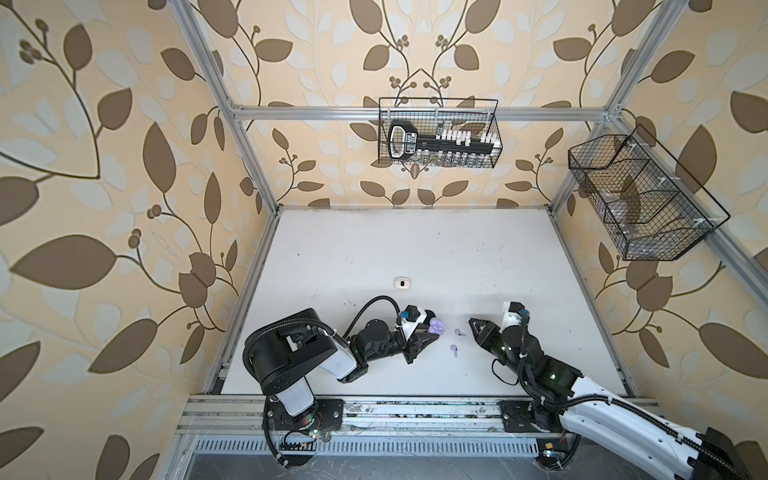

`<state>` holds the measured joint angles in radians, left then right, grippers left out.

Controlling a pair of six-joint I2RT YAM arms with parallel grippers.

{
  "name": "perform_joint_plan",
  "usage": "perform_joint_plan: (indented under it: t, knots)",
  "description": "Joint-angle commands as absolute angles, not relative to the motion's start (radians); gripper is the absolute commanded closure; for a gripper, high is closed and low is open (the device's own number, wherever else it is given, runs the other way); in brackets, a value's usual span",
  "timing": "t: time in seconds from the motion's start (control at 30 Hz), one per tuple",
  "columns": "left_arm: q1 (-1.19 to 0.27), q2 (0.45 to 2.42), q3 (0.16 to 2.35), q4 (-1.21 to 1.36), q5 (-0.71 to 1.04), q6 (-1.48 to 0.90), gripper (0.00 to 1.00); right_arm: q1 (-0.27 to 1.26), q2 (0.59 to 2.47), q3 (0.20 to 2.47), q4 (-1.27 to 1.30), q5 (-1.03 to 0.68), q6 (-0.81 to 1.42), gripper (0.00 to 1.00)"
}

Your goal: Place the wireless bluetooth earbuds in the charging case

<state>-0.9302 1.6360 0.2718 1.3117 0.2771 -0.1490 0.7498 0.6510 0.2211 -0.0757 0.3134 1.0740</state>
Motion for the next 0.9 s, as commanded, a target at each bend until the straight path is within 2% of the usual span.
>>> perform_joint_plan:
  t: [0.0, 0.07, 0.17, 0.3, 0.43, 0.53, 0.67, 0.87]
  knots:
    - [-0.936, 1.571, 0.255, 1.424, 0.218, -0.155, 1.00, 0.757, 0.742, 0.402, -0.328, 0.380, 0.894, 0.62]
    - [-0.934, 1.540, 0.243, 1.422, 0.203, -0.155, 1.00, 0.783, 0.827, 0.478, -0.399, 0.400, 0.803, 0.56]
    - [-0.900, 1.489, 0.233, 1.382, 0.204, -0.179, 1.00, 0.788, 0.973, 0.566, -0.447, 0.314, 0.662, 0.65]
    - [-0.756, 1.420, 0.239, 1.320, 0.323, -0.294, 1.00, 0.808, 1.099, 0.634, -0.509, 0.253, 0.519, 0.61]
    - [-0.704, 1.317, 0.255, 1.162, 0.351, -0.274, 1.00, 0.791, 1.154, 0.658, -0.526, 0.155, 0.477, 0.55]
    - [-0.704, 1.236, 0.274, 1.009, 0.342, -0.234, 1.00, 0.754, 1.245, 0.697, -0.592, 0.163, 0.499, 0.55]
    - [-0.703, 1.175, 0.271, 0.974, 0.314, -0.217, 1.00, 0.746, 1.306, 0.697, -0.563, 0.124, 0.474, 0.52]
    - [-0.703, 1.156, 0.312, 0.904, 0.346, -0.195, 1.00, 0.739, 1.406, 0.725, -0.533, 0.156, 0.463, 0.55]
